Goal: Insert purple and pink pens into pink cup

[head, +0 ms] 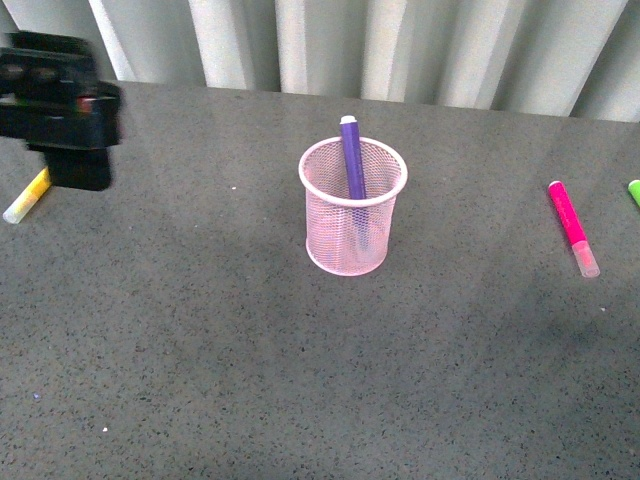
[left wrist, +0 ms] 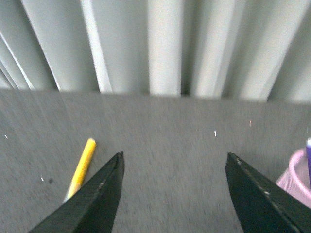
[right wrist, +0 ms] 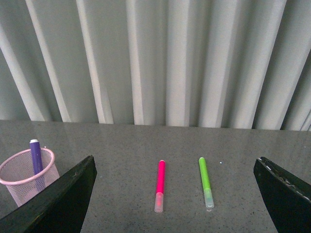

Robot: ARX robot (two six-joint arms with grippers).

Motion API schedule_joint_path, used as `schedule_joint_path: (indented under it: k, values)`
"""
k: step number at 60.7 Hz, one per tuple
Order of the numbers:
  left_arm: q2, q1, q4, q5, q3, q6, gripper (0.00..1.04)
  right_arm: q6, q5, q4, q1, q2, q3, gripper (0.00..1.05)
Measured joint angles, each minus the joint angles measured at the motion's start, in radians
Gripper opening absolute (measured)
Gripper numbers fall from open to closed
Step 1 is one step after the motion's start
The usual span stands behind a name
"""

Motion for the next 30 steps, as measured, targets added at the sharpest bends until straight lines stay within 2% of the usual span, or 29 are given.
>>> schedule_joint_path:
  k: [18, 30]
  values:
    - [-0.172, 0.093, 0.024, 0.092, -0.167, 0.000, 0.05, 0.000, -0.001, 0.000, 0.000, 0.000, 0.000, 0.98]
    - [-0.341, 0.141, -0.089, 0.127, -0.217, -0.001, 0.04, 0.000, -0.003, 0.000, 0.000, 0.000, 0.000, 0.98]
